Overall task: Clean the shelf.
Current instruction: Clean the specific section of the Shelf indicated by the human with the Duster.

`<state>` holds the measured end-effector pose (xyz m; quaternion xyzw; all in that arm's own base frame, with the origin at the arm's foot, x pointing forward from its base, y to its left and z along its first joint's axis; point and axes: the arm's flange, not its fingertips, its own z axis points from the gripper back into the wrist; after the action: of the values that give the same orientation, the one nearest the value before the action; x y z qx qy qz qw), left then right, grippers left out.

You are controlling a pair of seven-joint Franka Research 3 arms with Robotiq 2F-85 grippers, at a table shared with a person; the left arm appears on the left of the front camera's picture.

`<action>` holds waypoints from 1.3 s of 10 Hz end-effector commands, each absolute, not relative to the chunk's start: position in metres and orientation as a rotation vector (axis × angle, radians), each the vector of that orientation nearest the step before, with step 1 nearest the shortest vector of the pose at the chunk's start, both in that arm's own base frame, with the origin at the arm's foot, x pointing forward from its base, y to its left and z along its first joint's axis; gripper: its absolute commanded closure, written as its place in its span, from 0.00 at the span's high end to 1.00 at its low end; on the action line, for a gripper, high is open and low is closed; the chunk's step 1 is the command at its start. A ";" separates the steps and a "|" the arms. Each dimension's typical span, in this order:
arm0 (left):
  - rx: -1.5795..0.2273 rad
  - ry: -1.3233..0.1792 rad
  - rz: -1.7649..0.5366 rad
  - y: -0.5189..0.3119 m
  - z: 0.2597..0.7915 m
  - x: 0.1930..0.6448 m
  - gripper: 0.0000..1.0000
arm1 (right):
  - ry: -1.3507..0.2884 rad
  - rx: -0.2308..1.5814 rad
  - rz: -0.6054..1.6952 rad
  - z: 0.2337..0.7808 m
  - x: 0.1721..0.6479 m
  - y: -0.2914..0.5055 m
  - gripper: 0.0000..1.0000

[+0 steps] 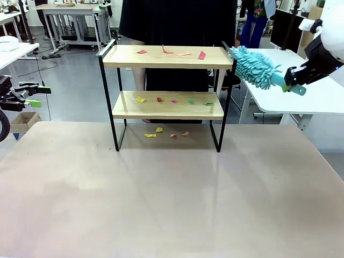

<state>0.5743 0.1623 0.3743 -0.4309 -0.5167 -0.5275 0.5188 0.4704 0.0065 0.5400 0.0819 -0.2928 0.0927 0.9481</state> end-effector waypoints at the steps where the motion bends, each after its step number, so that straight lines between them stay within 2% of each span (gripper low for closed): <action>1: -1.030 -1.235 -1.282 0.163 0.375 0.573 1.00 | -0.604 0.167 0.186 0.544 0.471 0.005 0.00; 4: -1.030 -1.235 -1.282 0.163 0.375 0.573 1.00 | -0.604 0.167 0.186 0.544 0.471 0.005 0.00; 5: -1.030 -1.235 -1.282 0.163 0.375 0.573 1.00 | -0.596 0.167 0.189 0.540 0.470 0.006 0.14; 8: -1.030 -1.235 -1.282 0.163 0.375 0.573 1.00 | -0.425 -0.007 0.257 0.576 0.433 -0.007 0.14; 11: -1.030 -1.235 -1.282 0.163 0.375 0.573 1.00 | -0.243 0.013 0.318 0.599 0.388 -0.030 0.14; 13: -1.030 -1.235 -1.282 0.163 0.375 0.573 1.00 | -0.043 0.088 0.430 0.605 0.347 -0.042 0.14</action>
<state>0.5745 0.1624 0.3739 -0.4310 -0.5166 -0.5274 0.5189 0.3549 -0.0356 0.5943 0.0327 -0.0624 0.1770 0.9817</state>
